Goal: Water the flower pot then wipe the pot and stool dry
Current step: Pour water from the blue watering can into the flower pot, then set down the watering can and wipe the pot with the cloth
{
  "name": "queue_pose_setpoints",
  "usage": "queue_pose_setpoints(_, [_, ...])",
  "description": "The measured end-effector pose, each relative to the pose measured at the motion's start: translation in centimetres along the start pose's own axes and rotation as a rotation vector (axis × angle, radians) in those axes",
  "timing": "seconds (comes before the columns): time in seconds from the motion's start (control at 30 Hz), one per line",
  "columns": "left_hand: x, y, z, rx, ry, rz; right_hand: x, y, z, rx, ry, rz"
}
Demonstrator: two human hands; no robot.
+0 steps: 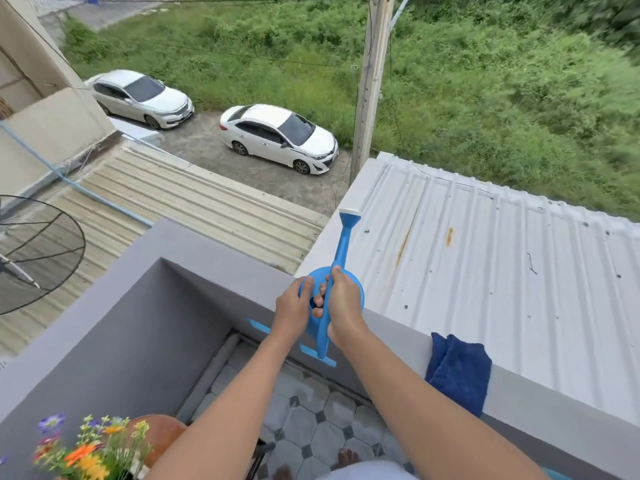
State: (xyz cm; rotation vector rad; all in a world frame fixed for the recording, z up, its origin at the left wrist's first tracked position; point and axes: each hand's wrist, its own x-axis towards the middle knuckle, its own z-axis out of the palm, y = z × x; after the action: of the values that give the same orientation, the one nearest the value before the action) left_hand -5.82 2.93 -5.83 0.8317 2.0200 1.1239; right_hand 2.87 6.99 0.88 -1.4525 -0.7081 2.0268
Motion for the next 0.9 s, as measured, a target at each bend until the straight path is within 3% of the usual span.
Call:
queue_pose_setpoints(0.37, [1.1, -0.2, -1.2, 0.107, -0.142, 0.042, 0.1, 0.9, 0.8, 0.092, 0.072, -0.028])
queue_pose_setpoints(0.47, [1.0, 0.0, -1.4, 0.137, -0.150, 0.032, -0.5, 0.5, -0.2, -0.075, 0.058, -0.069])
queue_pose_setpoints(0.6, [0.1, 3.5, -1.6, 0.059, 0.062, 0.087, -1.2, -0.8, -3.0, -0.329, 0.088, -0.196])
queue_pose_setpoints(0.73, [-2.2, 9.5, -0.6, 0.000, 0.228, 0.371, -1.6, -1.8, -7.1, -0.364, 0.162, -0.316])
queue_pose_setpoints(0.8, [-3.7, 11.5, 1.5, -0.045, 0.166, 0.446, -1.7, -2.2, -9.6, -0.345, 0.210, -0.343])
queue_pose_setpoints(0.9, [-5.5, 12.1, 6.1, -0.084, -0.024, 0.408, -1.4, -2.0, -13.7, -0.325, 0.289, -0.342])
